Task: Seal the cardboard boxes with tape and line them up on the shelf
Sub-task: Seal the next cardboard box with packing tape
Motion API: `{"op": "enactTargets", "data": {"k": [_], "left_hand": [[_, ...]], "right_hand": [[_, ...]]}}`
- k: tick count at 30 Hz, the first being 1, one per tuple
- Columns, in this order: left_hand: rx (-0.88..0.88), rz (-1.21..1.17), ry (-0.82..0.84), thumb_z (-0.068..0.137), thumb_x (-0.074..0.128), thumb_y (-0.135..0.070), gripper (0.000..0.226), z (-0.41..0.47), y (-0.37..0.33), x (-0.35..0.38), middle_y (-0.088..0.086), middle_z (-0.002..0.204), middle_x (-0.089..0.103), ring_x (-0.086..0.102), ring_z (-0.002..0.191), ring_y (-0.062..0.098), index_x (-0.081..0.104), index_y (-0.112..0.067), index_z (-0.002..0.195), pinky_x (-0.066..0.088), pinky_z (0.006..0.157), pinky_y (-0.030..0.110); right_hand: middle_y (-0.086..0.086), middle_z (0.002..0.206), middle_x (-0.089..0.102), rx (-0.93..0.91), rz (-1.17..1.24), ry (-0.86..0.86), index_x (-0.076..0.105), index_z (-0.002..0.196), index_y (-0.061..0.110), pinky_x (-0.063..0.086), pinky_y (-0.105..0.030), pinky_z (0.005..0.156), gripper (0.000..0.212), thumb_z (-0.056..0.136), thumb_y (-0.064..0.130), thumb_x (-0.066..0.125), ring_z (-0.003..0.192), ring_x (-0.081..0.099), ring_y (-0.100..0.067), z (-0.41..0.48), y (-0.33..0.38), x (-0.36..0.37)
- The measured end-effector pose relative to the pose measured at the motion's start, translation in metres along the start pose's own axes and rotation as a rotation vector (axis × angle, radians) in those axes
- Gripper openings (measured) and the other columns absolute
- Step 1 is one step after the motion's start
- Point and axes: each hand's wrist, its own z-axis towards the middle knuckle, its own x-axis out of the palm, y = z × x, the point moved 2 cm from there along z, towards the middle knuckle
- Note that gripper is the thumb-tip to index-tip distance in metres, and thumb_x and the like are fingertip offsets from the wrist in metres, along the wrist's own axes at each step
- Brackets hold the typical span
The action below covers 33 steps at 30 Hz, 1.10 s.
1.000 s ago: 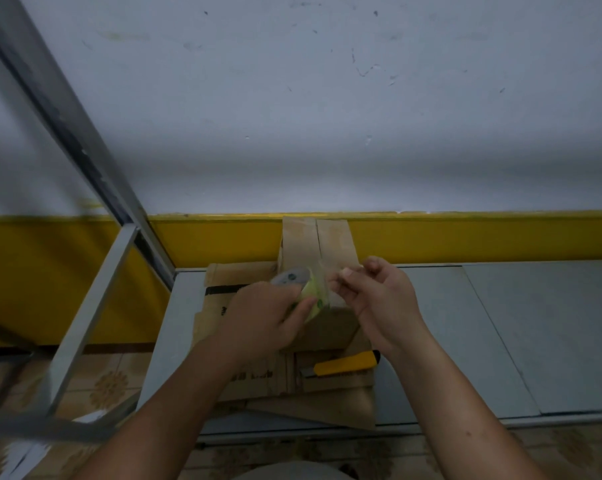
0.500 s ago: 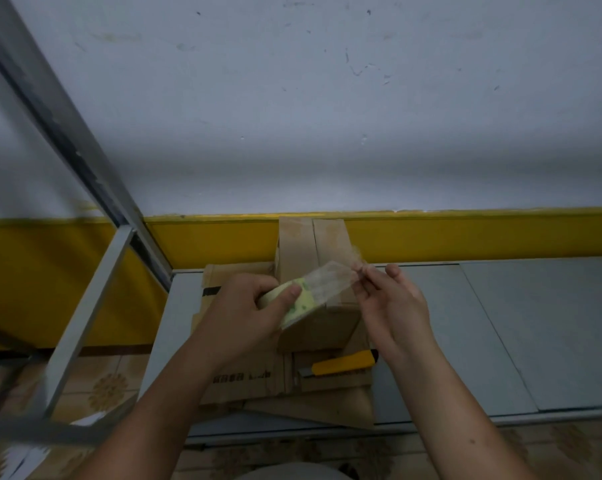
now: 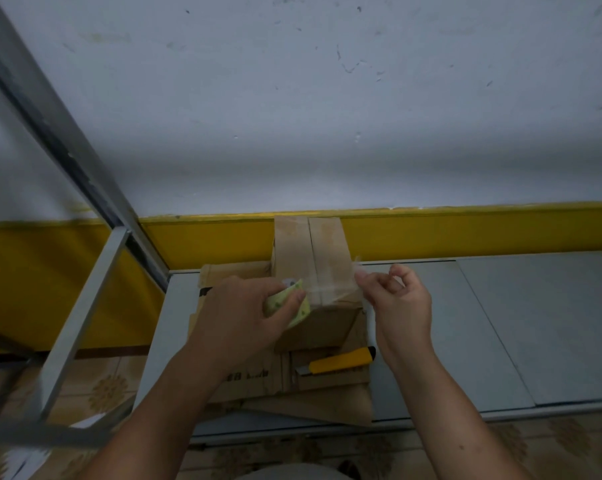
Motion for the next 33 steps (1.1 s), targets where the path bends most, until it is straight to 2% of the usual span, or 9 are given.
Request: {"op": "enactTargets", "data": {"k": [3, 8, 13, 18, 21, 25, 28, 31, 33], "left_hand": [[0.117, 0.176, -0.049, 0.101, 0.051, -0.058, 0.040, 0.003, -0.002, -0.006, -0.019, 0.054, 0.045, 0.038, 0.047, 0.000, 0.058, -0.037, 0.068, 0.025, 0.053, 0.013], [0.232, 0.331, -0.067, 0.105, 0.049, -0.057, 0.048, 0.007, 0.002, -0.007, -0.006, 0.061, 0.063, 0.038, 0.047, 0.012, 0.067, -0.027, 0.071, 0.040, 0.063, 0.032], [0.241, 0.342, -0.047, 0.105, 0.049, -0.057, 0.049, 0.007, 0.001, -0.004, -0.007, 0.061, 0.064, 0.043, 0.047, 0.011, 0.067, -0.027, 0.071, 0.040, 0.065, 0.032], [0.260, 0.269, -0.038, 0.102, 0.052, -0.057, 0.045, 0.004, -0.007, 0.003, -0.010, 0.057, 0.058, 0.034, 0.048, 0.008, 0.064, -0.029, 0.068, 0.031, 0.055, 0.026], [0.170, 0.161, 0.063, 0.101, 0.043, -0.065, 0.051, 0.002, -0.010, 0.009, -0.015, 0.055, 0.049, 0.043, 0.046, 0.008, 0.063, -0.031, 0.070, 0.033, 0.048, 0.024], [0.020, 0.022, 0.202, 0.095, 0.036, -0.077, 0.057, 0.002, -0.006, 0.013, -0.014, 0.058, 0.055, 0.056, 0.055, 0.009, 0.064, -0.032, 0.073, 0.035, 0.050, 0.020], [-0.031, -0.213, 0.299, 0.095, 0.051, -0.070, 0.052, 0.001, 0.005, 0.010, -0.005, 0.060, 0.059, 0.057, 0.055, 0.015, 0.069, -0.027, 0.073, 0.038, 0.049, 0.028], [-0.040, -0.489, 0.403, 0.098, 0.059, -0.061, 0.049, 0.001, 0.020, 0.008, 0.003, 0.066, 0.064, 0.059, 0.058, 0.021, 0.075, -0.019, 0.077, 0.040, 0.053, 0.035], [-0.061, -0.596, 0.428, 0.098, 0.062, -0.055, 0.043, 0.000, 0.031, 0.009, 0.004, 0.072, 0.069, 0.063, 0.062, 0.021, 0.078, -0.018, 0.082, 0.042, 0.055, 0.036]], "right_hand": [[-0.008, 0.102, 0.079, 0.176, -0.141, 0.154, 0.059, 0.130, 0.018, 0.055, -0.039, 0.092, 0.049, 0.086, 0.015, 0.080, 0.100, 0.074, -0.021, 0.004, -0.006, -0.007], [-0.029, 0.115, 0.070, 0.327, -0.209, 0.347, 0.075, 0.121, 0.008, 0.049, -0.040, 0.086, 0.044, 0.082, 0.029, 0.077, 0.100, 0.064, -0.029, 0.003, -0.002, -0.014], [-0.024, 0.111, 0.073, 0.339, -0.153, 0.299, 0.081, 0.108, 0.014, 0.048, -0.036, 0.078, 0.019, 0.090, 0.015, 0.074, 0.097, 0.063, -0.025, 0.002, -0.002, -0.016], [-0.011, 0.096, 0.070, 0.190, -0.100, 0.128, 0.076, 0.110, 0.017, 0.047, -0.036, 0.071, 0.015, 0.096, 0.017, 0.070, 0.087, 0.061, -0.022, 0.002, -0.004, -0.010], [-0.017, 0.101, 0.071, 0.052, -0.147, 0.072, 0.076, 0.105, 0.024, 0.052, -0.037, 0.073, 0.010, 0.097, 0.020, 0.070, 0.085, 0.063, -0.018, 0.000, -0.009, -0.007], [-0.002, 0.106, 0.073, -0.024, -0.198, 0.049, 0.075, 0.098, 0.031, 0.059, -0.032, 0.074, 0.010, 0.097, 0.022, 0.071, 0.092, 0.071, -0.015, 0.001, -0.017, -0.007], [-0.009, 0.107, 0.075, -0.018, -0.185, 0.095, 0.075, 0.103, 0.022, 0.060, -0.038, 0.078, 0.009, 0.097, 0.016, 0.071, 0.097, 0.072, -0.022, 0.007, -0.017, -0.011], [-0.023, 0.095, 0.071, 0.026, -0.134, 0.113, 0.074, 0.108, 0.008, 0.058, -0.036, 0.075, 0.013, 0.097, 0.008, 0.068, 0.084, 0.068, -0.027, 0.014, -0.015, -0.012], [-0.021, 0.088, 0.069, 0.052, -0.132, 0.117, 0.074, 0.109, 0.004, 0.058, -0.032, 0.070, 0.015, 0.096, 0.005, 0.068, 0.079, 0.066, -0.026, 0.020, -0.013, -0.010]]}}
